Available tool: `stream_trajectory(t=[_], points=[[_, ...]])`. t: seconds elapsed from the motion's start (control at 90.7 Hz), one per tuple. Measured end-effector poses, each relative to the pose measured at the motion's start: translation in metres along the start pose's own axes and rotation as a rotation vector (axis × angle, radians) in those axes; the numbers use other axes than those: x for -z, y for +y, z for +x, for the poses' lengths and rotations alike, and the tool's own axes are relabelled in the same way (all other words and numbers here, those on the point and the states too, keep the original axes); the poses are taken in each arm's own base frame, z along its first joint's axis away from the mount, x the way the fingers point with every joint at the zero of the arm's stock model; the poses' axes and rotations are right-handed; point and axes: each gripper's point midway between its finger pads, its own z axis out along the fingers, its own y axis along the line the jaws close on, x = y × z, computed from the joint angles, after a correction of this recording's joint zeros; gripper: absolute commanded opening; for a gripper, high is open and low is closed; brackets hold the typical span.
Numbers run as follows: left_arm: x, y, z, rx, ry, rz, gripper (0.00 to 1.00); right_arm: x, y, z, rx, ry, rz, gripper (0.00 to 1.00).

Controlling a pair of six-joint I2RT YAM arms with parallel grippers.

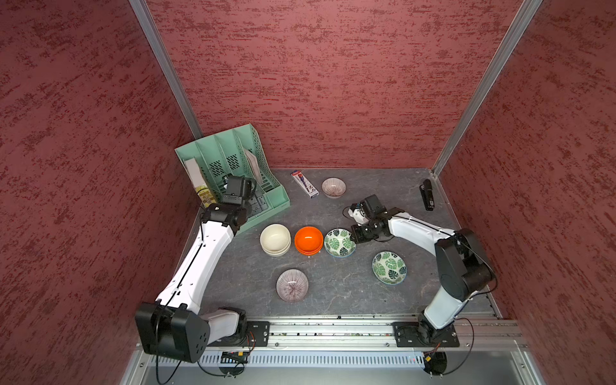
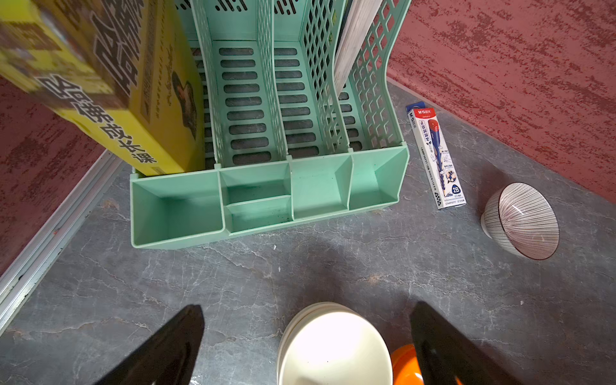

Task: Stack the bowls
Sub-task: Move the bowl to the center of the board.

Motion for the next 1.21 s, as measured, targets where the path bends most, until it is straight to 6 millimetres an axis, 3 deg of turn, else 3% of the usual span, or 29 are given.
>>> stream_trajectory(t=[1.212], points=[[-0.0002,0.001,-0.0006,0.003,-0.001,-0.002,1.0,0.0041,-0.0093,0.0051,-0.037,-0.024,-0.012,0.01]])
